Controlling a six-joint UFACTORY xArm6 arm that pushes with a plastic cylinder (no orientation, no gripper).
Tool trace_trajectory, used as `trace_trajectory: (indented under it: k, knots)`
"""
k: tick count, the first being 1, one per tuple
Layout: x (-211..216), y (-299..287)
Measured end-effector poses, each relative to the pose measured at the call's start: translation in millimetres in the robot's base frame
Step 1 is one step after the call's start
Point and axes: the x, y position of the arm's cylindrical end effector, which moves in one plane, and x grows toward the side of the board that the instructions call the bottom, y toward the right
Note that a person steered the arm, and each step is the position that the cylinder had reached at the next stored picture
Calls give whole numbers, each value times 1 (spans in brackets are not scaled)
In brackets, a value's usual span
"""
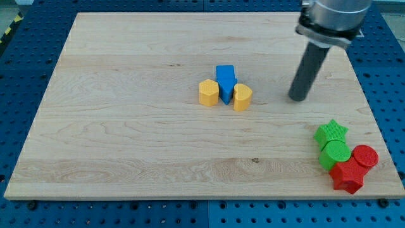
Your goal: Separate the yellow heart from the blue triangle
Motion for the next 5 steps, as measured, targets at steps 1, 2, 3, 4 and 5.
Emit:
trace_trajectory:
  k: [1, 2, 3, 4, 5]
  knots:
    - [0, -62]
    - [0, -96]
    - [0, -103]
    - [0, -103]
    - [-5, -103]
